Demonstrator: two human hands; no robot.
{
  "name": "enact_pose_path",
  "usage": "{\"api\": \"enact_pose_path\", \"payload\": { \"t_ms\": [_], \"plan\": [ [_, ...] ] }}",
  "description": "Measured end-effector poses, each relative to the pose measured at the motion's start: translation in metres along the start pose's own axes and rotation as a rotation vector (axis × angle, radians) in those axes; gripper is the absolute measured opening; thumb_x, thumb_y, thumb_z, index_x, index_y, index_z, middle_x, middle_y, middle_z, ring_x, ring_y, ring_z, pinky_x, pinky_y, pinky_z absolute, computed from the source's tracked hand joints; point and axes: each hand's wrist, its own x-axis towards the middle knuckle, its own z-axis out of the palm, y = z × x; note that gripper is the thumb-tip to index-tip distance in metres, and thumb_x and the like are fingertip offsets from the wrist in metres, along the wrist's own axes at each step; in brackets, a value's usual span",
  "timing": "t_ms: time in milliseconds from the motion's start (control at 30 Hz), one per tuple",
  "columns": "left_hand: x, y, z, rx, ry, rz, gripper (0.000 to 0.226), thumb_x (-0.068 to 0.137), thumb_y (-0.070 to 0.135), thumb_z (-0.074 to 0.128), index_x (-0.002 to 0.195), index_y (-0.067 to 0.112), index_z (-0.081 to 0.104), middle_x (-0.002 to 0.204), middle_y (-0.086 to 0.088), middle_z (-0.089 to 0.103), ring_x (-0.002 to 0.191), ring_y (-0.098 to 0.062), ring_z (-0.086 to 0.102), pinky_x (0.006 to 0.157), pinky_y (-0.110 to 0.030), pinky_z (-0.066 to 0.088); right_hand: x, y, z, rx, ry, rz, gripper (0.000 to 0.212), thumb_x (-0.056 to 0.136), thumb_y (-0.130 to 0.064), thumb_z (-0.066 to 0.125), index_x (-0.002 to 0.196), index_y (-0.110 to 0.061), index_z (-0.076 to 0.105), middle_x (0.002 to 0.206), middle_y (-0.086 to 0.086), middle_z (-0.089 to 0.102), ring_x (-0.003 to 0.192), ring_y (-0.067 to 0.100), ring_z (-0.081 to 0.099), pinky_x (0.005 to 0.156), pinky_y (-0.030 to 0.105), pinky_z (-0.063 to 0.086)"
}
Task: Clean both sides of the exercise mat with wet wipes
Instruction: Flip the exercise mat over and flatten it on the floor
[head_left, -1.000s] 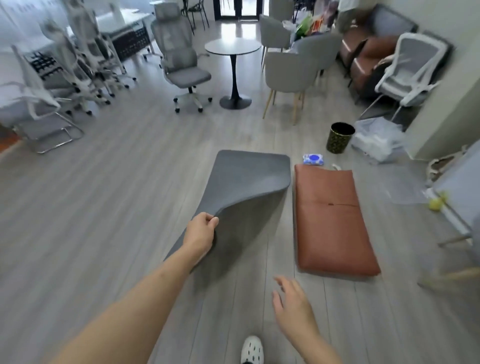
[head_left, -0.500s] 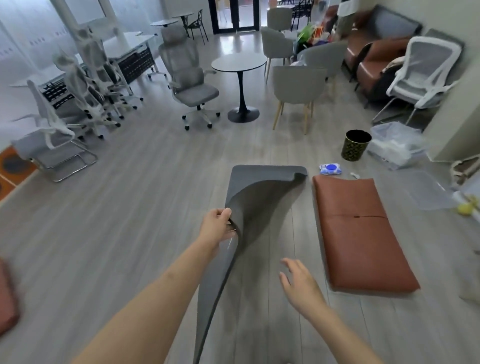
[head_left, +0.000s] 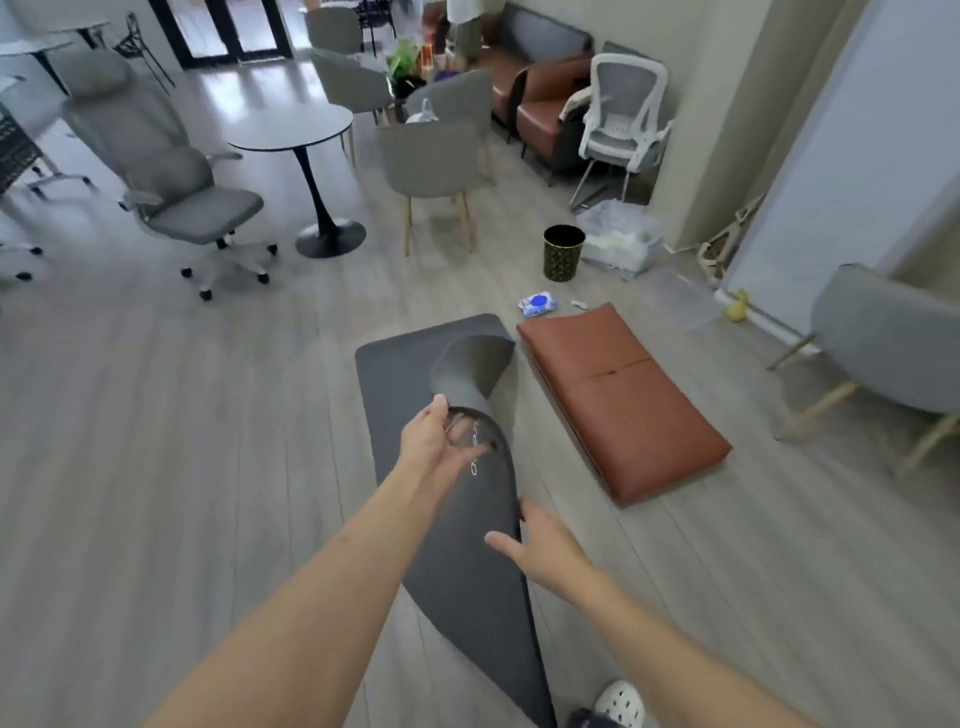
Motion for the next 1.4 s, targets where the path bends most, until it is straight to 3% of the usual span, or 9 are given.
{"api": "enact_pose_path", "payload": {
  "t_ms": [133,233,333,467,533,700,933,1133,1400],
  "plan": [
    [0.006,0.025,0.008,0.01,-0.047,0.005,0.02,0.11,0.022,0.049,0.12,0.009,0.06,0.097,-0.007,0.079,0.088,-0.022,0.078,0.076,-0.069,0.054,0.012,-0.012,0.005,0.096,0.072,0.102,0.047,0.085,-0.06,0.061,0.116,-0.025,0.066,0.105,-0.006,0.071,0.097,0.017,0.068,0.085,0.038,0.057],
    [0.015,0.049,0.006,0.174,0.019,0.099,0.01,0.108,0.017,0.052,0.105,0.011,0.059,0.103,-0.014,0.073,0.084,-0.026,0.076,0.084,-0.059,0.057,0.008,-0.032,-0.019,0.084,0.104,0.105,0.016,0.093,-0.041,0.063,0.093,-0.026,0.068,0.086,-0.009,0.069,0.083,0.017,0.067,0.076,0.034,0.056],
    [0.028,0.078,-0.013,0.485,0.103,0.258,0.012,0.104,0.012,0.053,0.111,0.022,0.053,0.101,-0.013,0.07,0.082,-0.026,0.073,0.079,-0.05,0.056,0.012,-0.043,-0.045,-0.001,0.162,0.129,0.025,0.098,-0.039,0.059,0.074,-0.032,0.054,0.073,-0.012,0.06,0.068,0.014,0.06,0.057,0.031,0.045],
    [0.05,0.109,-0.041,1.171,0.038,0.465,0.051,0.101,0.01,0.043,0.13,0.052,0.052,0.114,-0.009,0.068,0.085,-0.025,0.072,0.07,-0.038,0.061,0.023,-0.057,-0.076,-0.08,0.249,0.096,0.023,0.098,-0.043,0.056,0.081,-0.027,0.06,0.078,-0.005,0.064,0.072,0.02,0.061,0.064,0.036,0.051],
    [0.054,0.112,-0.041,1.403,-0.002,0.468,0.048,0.104,0.009,0.038,0.136,0.036,0.062,0.124,-0.003,0.069,0.084,-0.016,0.072,0.067,-0.025,0.052,0.029,-0.067,-0.091,-0.097,0.282,0.066,0.025,0.099,-0.04,0.055,0.078,-0.025,0.056,0.082,0.0,0.065,0.076,0.024,0.061,0.069,0.038,0.051],
    [0.063,0.105,-0.047,1.879,-0.071,0.539,0.054,0.096,0.019,0.056,0.15,0.022,0.049,0.128,-0.002,0.053,0.117,-0.025,0.056,0.096,-0.033,0.047,0.041,-0.079,-0.12,-0.167,0.293,-0.002,0.021,0.1,-0.036,0.051,0.088,-0.023,0.062,0.086,0.001,0.067,0.078,0.026,0.063,0.072,0.041,0.054],
    [0.077,0.111,-0.021,2.302,-0.016,1.037,0.03,0.092,0.047,0.072,0.104,0.023,0.058,0.129,-0.011,0.047,0.116,-0.034,0.048,0.094,-0.048,0.046,0.045,-0.075,-0.126,-0.222,0.302,-0.04,0.022,0.099,-0.038,0.052,0.095,-0.021,0.065,0.089,0.001,0.07,0.081,0.027,0.065,0.074,0.043,0.056],
    [0.068,0.136,0.037,2.17,0.063,0.864,0.009,0.102,0.024,0.05,0.098,0.031,0.054,0.092,-0.005,0.067,0.077,-0.033,0.061,0.061,-0.037,0.043,0.046,-0.051,-0.112,-0.142,0.408,0.023,0.024,0.098,-0.041,0.053,0.089,-0.02,0.062,0.08,0.002,0.066,0.071,0.025,0.062,0.068,0.042,0.055],
    [0.067,0.14,0.107,1.84,0.126,0.862,0.023,0.1,0.016,0.046,0.101,0.025,0.067,0.097,-0.009,0.067,0.087,-0.038,0.062,0.07,-0.043,0.054,0.038,-0.048,-0.041,0.13,0.236,0.094,0.019,0.096,-0.036,0.062,0.107,-0.021,0.064,0.098,-0.005,0.068,0.089,0.017,0.064,0.078,0.028,0.053]
  ]
}}
